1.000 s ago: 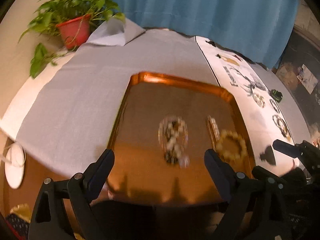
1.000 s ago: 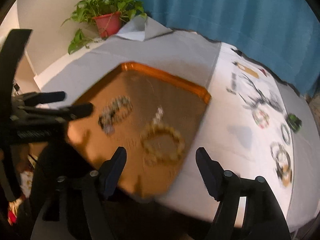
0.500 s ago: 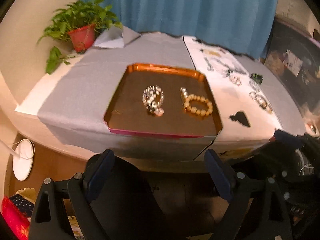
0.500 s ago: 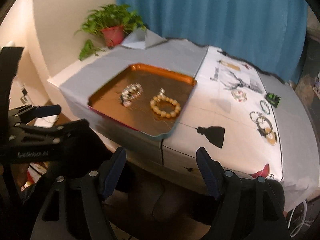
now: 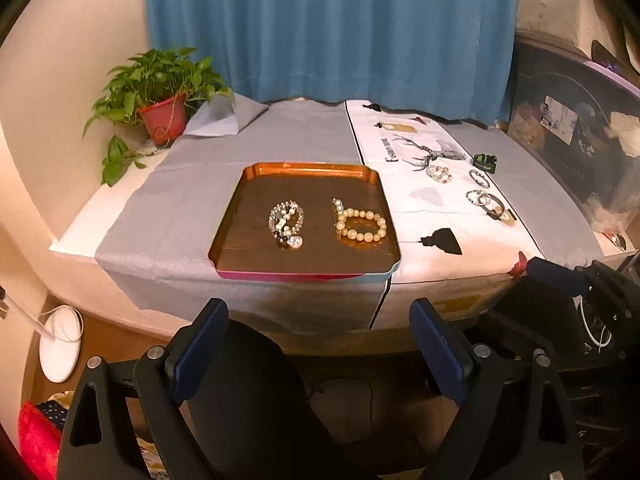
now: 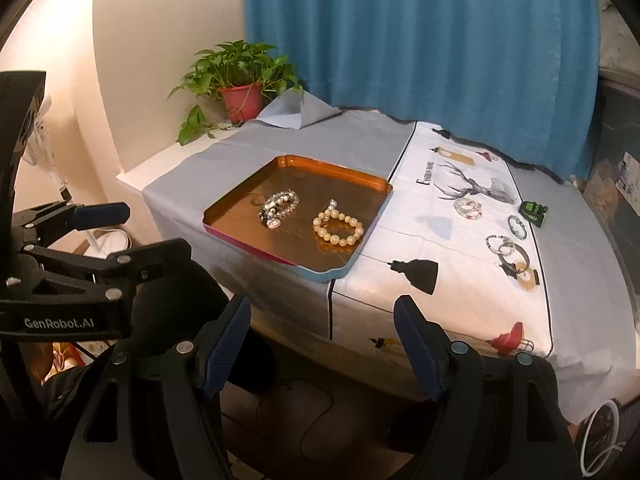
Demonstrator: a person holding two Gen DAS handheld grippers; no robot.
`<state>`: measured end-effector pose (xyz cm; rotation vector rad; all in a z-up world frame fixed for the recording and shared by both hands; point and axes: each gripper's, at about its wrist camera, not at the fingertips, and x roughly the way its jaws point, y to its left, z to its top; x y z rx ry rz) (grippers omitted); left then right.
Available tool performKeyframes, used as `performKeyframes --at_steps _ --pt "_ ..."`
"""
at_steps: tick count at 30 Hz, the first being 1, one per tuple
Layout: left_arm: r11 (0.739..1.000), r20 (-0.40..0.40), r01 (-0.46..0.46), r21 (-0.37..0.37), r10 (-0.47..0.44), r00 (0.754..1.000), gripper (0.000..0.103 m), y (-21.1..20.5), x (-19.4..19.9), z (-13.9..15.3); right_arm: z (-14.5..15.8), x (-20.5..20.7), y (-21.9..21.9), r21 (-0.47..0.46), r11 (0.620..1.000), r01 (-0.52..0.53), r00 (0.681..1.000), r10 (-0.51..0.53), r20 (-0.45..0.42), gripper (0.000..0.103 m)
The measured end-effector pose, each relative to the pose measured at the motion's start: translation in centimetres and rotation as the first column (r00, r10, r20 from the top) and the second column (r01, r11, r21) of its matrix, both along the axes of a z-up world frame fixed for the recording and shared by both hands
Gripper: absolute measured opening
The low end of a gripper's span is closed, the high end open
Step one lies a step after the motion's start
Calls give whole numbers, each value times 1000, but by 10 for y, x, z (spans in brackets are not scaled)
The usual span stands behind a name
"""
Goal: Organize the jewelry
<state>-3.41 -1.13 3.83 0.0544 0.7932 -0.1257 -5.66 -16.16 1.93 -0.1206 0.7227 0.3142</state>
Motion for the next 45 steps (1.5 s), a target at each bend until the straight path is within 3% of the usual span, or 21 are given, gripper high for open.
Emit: performKeyframes --at_steps 23,38,45 --pt "999 -1 10 31 -10 1000 90 -14 -1 3 -6 1 -19 30 999 28 999 -27 -17 75" --pt "999 -83 20 47 -16 996 90 -24 25 -24 -34 24 -40 39 996 82 992 -78 -99 76" --pt "997 -134 51 54 -43 990 90 -42 43 -39 -50 46 -83 43 982 185 975 -178 -133 76"
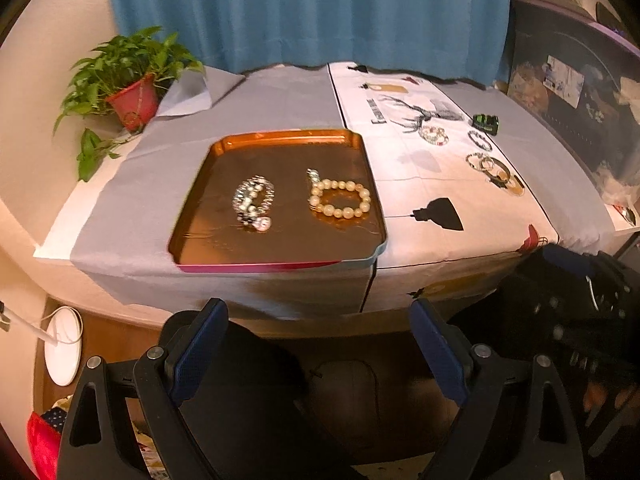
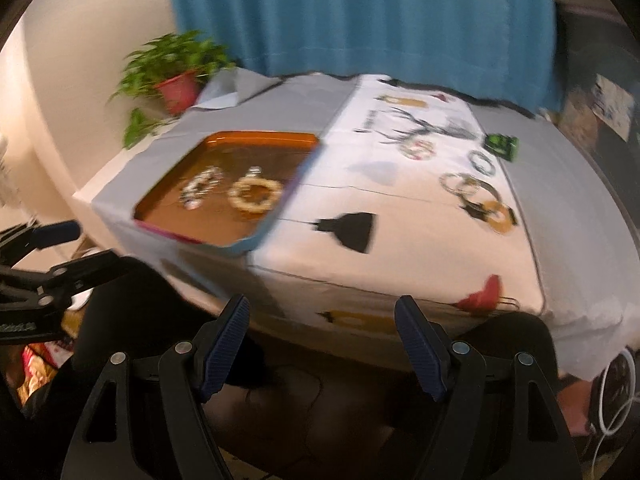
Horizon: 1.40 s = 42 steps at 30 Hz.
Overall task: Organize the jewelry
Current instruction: 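Move both open grippers toward the jewelry row on the runner, then grasp silver bead bracelet with left gripper while right grasps silver bangle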
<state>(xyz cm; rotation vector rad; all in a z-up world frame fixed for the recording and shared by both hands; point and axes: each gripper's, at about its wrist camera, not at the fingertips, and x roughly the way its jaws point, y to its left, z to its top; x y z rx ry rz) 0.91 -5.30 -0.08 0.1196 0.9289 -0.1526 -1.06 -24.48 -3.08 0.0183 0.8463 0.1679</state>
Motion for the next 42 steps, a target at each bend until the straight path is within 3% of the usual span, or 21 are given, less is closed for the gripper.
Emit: performKeyframes --at_steps 9,11,15,22,24,27,30,37,42 --pt "997 -46 70 34 -69 997 90 -40 40 -15 -23 67 -103 -53 974 220 975 -221 -10 76" --pt "995 -45 87 45 -85 995 90 -51 52 -17 -32 86 -118 -64 975 213 976 -214 -22 78" --pt "992 -51 114 47 -112 992 90 -72 73 -20 -62 143 -142 -71 990 123 972 -135 -194 83" --pt "990 -67 131 52 -127 990 90 -99 114 -25 -63 208 -150 -119 991 52 984 -71 -161 86" --pt "988 -66 145 52 -141 988 90 -108 125 -26 -59 209 -155 -126 991 35 990 -52 -134 63" --pt "983 -71 179 42 -176 982 90 -128 142 -30 -58 202 -166 -185 983 14 992 -36 -117 62" --pt "972 -83 235 11 -234 969 90 -155 157 -35 -60 188 -187 -137 989 56 991 -72 -115 63" --pt "915 -125 403 -11 -401 907 90 -239 188 -54 -63 172 -218 -114 988 105 989 -116 -90 64" --pt "888 -168 458 -37 -458 873 90 -285 217 -68 -64 169 -219 -112 989 100 992 -108 -72 64"
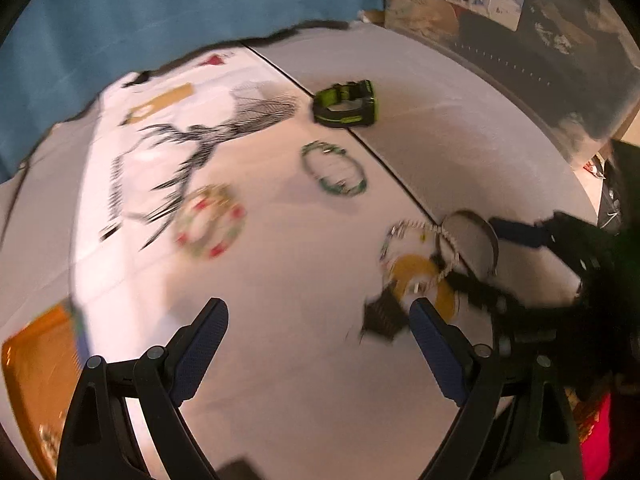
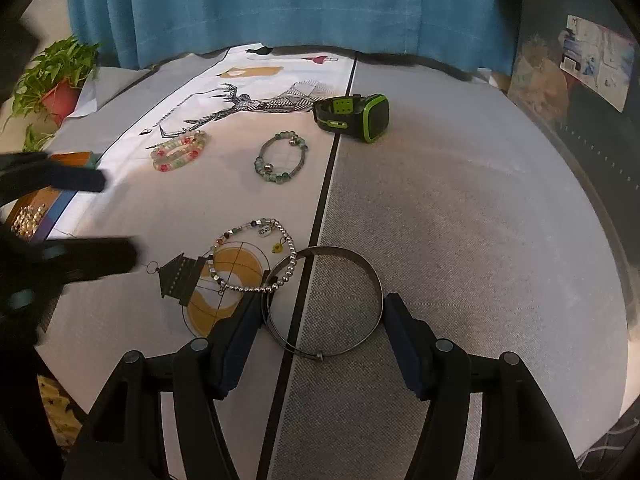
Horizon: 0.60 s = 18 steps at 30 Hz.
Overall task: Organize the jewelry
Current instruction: 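Grasp silver bead bracelet with left gripper while right grasps silver bangle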
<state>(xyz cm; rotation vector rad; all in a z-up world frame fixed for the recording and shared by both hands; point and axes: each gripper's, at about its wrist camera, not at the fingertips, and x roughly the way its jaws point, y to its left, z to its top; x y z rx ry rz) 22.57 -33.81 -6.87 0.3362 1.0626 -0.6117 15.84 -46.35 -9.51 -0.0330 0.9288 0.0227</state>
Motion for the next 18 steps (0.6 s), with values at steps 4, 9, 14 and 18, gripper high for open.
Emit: performKeyframes --at_steps 4,9,14,18 --pt "1000 -53 3 28 -1 999 90 -18 17 -17 -1 -3 -1 2 1000 -10 1000 10 18 64" --pt "997 -29 39 72 -37 999 87 -33 16 -27 -1 -5 -2 3 1000 -21 999 21 27 64" --pt "979 -46 193 61 -190 981 6 -55 -5 -17 -1 -5 -1 0 1000 -25 999 25 26 63" --pt "979 -49 188 74 -184 982 1 -56 -13 -14 0 -5 -1 -1 1000 -14 1000 14 23 63"
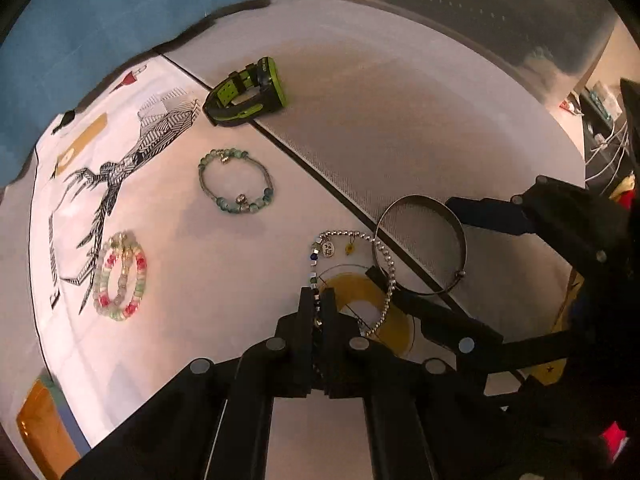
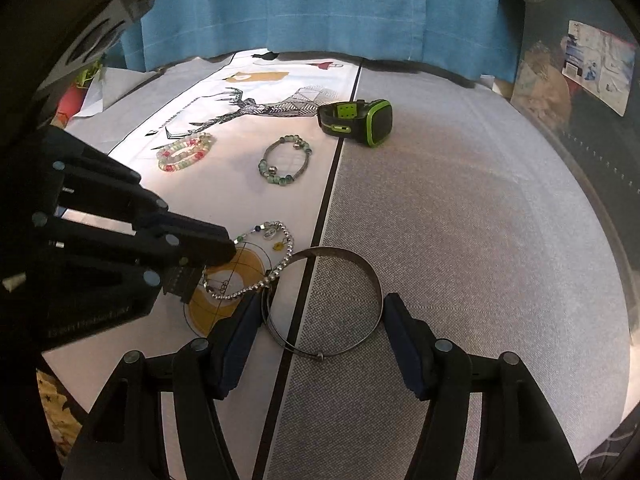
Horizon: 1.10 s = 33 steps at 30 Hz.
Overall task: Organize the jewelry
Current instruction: 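Grasp silver bead bracelet with left gripper while right grasps silver bangle, then lift both held pieces and carry them over the orange tray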
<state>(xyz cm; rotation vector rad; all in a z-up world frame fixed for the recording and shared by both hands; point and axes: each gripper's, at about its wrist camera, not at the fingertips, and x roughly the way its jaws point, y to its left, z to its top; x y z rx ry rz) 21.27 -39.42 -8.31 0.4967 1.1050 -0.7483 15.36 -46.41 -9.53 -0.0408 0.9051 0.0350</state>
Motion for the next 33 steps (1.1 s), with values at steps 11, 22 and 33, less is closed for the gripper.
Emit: performKeyframes --at_steps 11,22,33 --pt "974 78 -190 -119 200 977 1 105 -11 72 35 -28 -1 -39 990 138 990 -137 36 62" --pt "942 80 -270 -201 291 953 1 197 -78 113 80 -87 71 20 998 52 995 -53 89 62" --pt "890 109 -349 -294 394 912 1 285 -170 142 94 -160 167 22 993 -114 991 112 75 62"
